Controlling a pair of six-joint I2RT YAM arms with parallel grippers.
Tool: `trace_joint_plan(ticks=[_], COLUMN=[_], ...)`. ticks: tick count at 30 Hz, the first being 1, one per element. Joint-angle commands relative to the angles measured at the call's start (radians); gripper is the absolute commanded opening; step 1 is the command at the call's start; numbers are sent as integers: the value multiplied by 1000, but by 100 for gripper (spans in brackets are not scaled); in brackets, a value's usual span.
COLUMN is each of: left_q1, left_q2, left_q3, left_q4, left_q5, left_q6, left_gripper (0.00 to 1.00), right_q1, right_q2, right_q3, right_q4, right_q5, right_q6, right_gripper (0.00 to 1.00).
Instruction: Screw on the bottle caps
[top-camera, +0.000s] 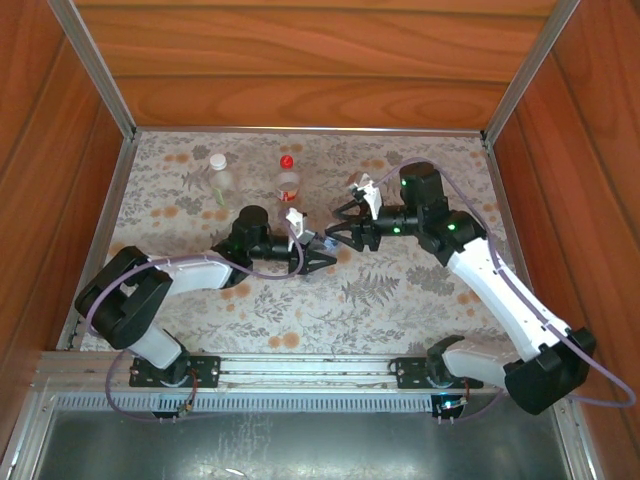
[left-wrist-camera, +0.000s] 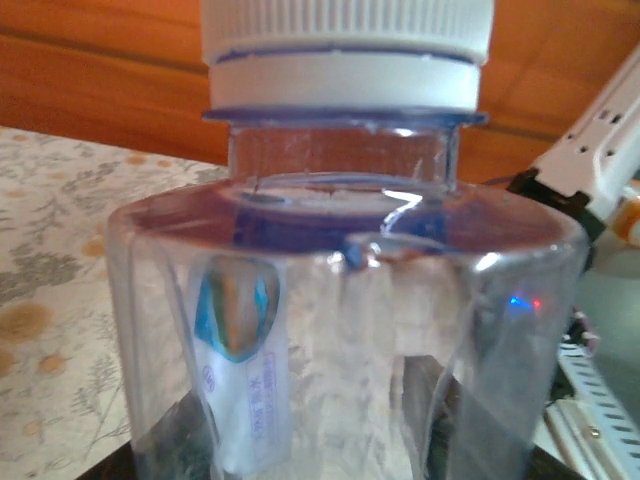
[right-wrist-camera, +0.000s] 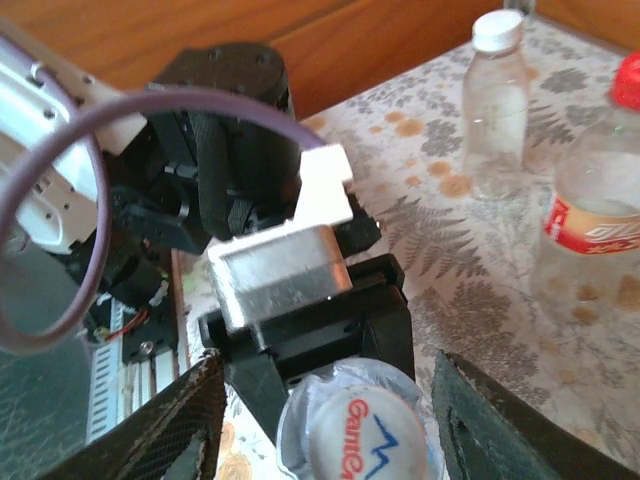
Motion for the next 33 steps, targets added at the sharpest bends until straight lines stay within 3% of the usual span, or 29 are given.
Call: trace_joint_plan(ticks=[1,4,8,12,15,19,22,26,33], left_q1=[7,8,8,7,4,-39,-77,-85,-84], left_q2=[-32,-35,-33,-25,-26,-35,-33,-29,-29], left_q3=[31,35,34,31,21,7,15,25,10], left_q4=[2,3,3,3,2,4,4,4,4], left_q5=[95,97,79,-4,-186,-545,-709,-744,-684], left_q6=[-30,-33,-33,-18,15,105,175,190,177], left_gripper=[44,44,44,44,44,44,44,44,47], right_q1=[-5,-5,-5,-5,-5,1,32,59,59], right_q2=[24,42,47,43,45,41,5,-19,1], right_q3=[30,28,24,20,1,-83,-182,-208,-165], right_q4=[-34,-34,-35,-19,50,227,392,372,297], right_q5=[-103,-104,-100,-86,10,151,242,347,365], right_q6=[-86,-83,-77,-42,83,371,538,528,433], right_gripper=[58,52,34,24,16,19,19,18,18])
